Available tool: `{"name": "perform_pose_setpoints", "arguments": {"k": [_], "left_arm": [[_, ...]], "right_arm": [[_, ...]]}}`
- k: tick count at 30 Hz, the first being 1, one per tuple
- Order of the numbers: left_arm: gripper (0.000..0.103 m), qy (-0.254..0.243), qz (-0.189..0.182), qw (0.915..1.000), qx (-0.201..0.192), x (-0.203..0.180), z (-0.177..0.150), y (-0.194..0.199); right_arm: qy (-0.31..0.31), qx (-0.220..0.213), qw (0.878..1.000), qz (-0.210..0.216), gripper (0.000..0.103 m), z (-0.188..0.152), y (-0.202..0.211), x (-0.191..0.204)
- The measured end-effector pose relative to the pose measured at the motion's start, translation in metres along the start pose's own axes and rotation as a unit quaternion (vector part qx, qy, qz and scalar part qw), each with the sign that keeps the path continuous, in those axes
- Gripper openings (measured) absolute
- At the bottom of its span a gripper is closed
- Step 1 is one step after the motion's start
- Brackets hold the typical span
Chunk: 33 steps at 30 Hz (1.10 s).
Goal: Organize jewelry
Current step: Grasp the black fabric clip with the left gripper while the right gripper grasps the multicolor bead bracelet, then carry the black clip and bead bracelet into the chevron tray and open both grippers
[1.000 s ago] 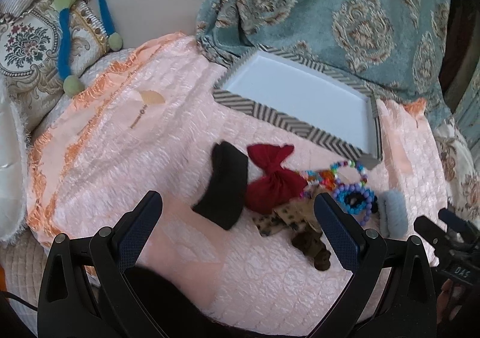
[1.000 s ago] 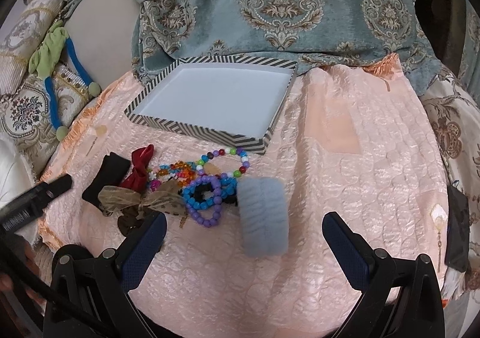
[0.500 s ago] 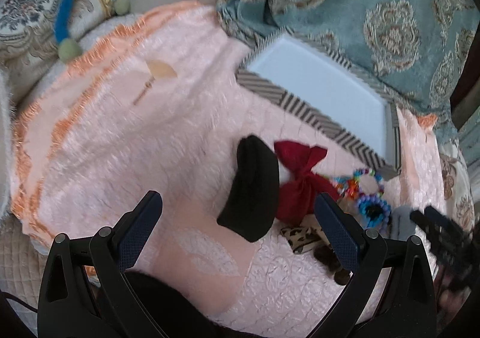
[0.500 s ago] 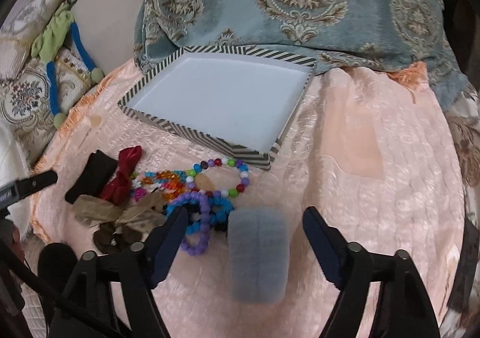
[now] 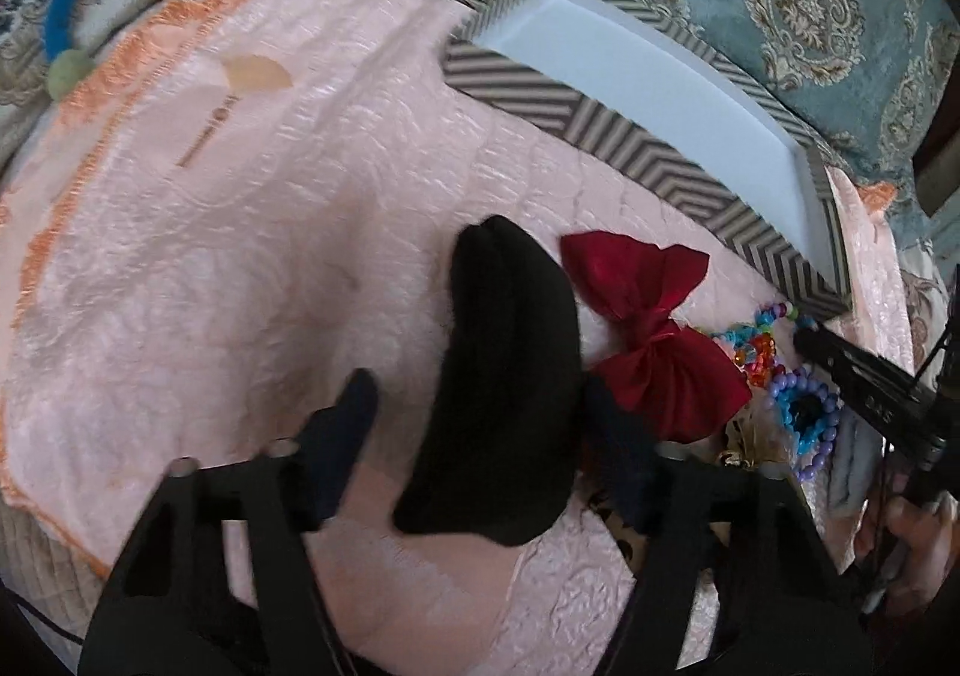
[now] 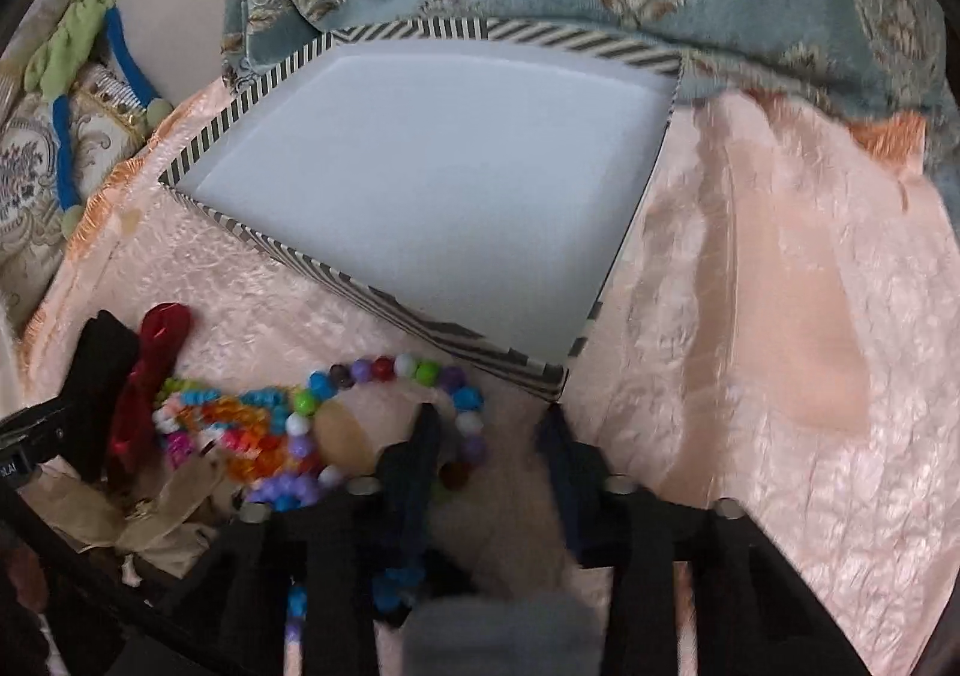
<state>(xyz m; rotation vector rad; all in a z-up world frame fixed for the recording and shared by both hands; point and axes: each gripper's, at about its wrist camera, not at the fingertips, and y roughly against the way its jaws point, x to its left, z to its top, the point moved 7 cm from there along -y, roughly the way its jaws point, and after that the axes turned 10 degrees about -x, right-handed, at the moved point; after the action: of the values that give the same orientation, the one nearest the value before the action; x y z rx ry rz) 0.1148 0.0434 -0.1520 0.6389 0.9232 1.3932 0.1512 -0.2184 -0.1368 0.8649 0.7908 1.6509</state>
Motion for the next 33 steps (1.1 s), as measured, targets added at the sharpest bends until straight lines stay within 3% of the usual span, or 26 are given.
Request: {"name": "perform_pose_setpoints", "arguments": {"k": [2, 6, 14, 20, 27, 33], "left_arm": [[0.04, -0.012, 0.008, 0.9999, -0.006, -0.001, -0.001, -0.002], [0.022, -0.018, -0.009, 0.9997, -0.017, -0.002, 0.004, 0.007], [0.021, -0.026, -0.029, 0.9974, -0.061, -0.008, 0.026, 0.049], [0.021, -0.037, -0.041, 0.9954, -0.079, -0.026, 0.059, 0.055], [0.021, -0.04, -0.054, 0.9941, -0.085, -0.06, 0.128, 0.014], [0.021, -0.037, -0.027, 0.9967, -0.068, -0.065, 0.164, -0.053]], "right_arm": [[0.005, -0.001, 1.0, 0.0, 0.009, 0.001, 0.001, -0.001], [-0.007, -0.025, 0.999, 0.021, 0.009, 0.008, 0.023, -0.002], [0.002, -0.077, 0.996, 0.049, 0.009, 0.033, 0.083, 0.013], [-0.001, -0.104, 0.993, 0.048, 0.009, 0.065, 0.095, 0.019], [-0.029, -0.096, 0.994, 0.05, 0.009, 0.09, 0.057, 0.02], [-0.051, -0.053, 0.996, 0.048, 0.009, 0.083, 0.004, 0.007]]}}
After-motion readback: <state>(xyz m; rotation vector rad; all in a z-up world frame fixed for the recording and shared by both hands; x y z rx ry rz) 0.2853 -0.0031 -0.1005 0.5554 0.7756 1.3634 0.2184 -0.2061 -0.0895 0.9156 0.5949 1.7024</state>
